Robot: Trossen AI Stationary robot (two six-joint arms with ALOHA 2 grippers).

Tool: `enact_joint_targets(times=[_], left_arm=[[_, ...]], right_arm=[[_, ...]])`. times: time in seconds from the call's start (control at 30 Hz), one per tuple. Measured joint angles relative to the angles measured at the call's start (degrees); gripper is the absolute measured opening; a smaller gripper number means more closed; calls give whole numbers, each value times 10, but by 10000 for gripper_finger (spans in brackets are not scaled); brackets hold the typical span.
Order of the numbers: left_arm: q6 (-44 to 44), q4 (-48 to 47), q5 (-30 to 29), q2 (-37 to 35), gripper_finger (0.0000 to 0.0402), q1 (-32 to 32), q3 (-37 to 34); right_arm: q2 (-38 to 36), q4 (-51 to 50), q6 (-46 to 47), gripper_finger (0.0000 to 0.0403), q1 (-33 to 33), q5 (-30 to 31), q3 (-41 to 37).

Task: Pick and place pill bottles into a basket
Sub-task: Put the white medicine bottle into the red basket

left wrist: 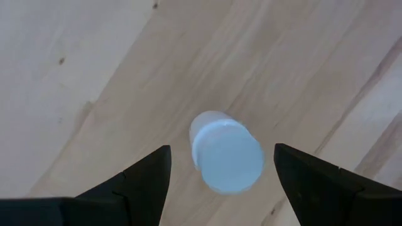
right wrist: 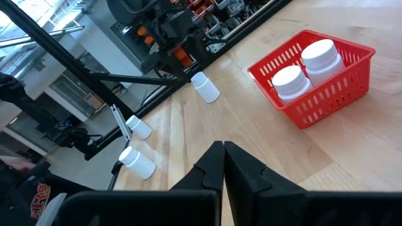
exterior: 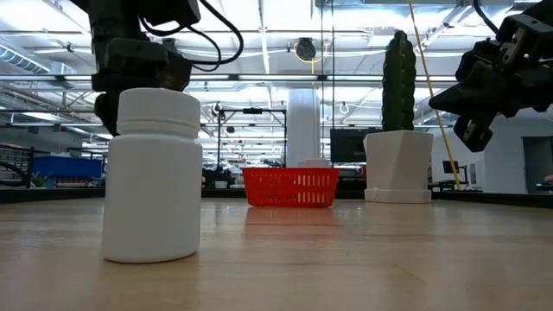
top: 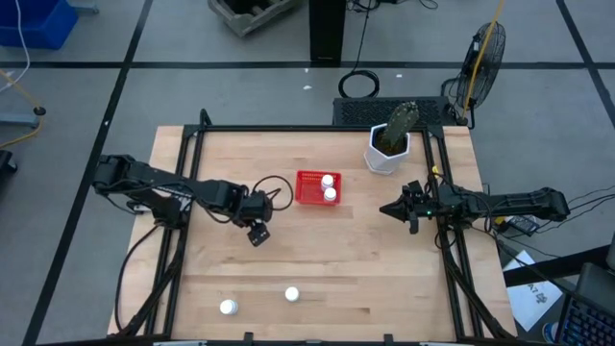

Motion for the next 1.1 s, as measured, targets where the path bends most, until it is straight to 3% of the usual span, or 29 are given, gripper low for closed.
enact_joint_targets(times=[0.83,1.1], left_arm=[[8,5,14,0,280,7,-13],[9,16,27,0,208,7,-13]], right_arm=[[0,0,0,4,0,0,0],[0,0,0,4,0,0,0]])
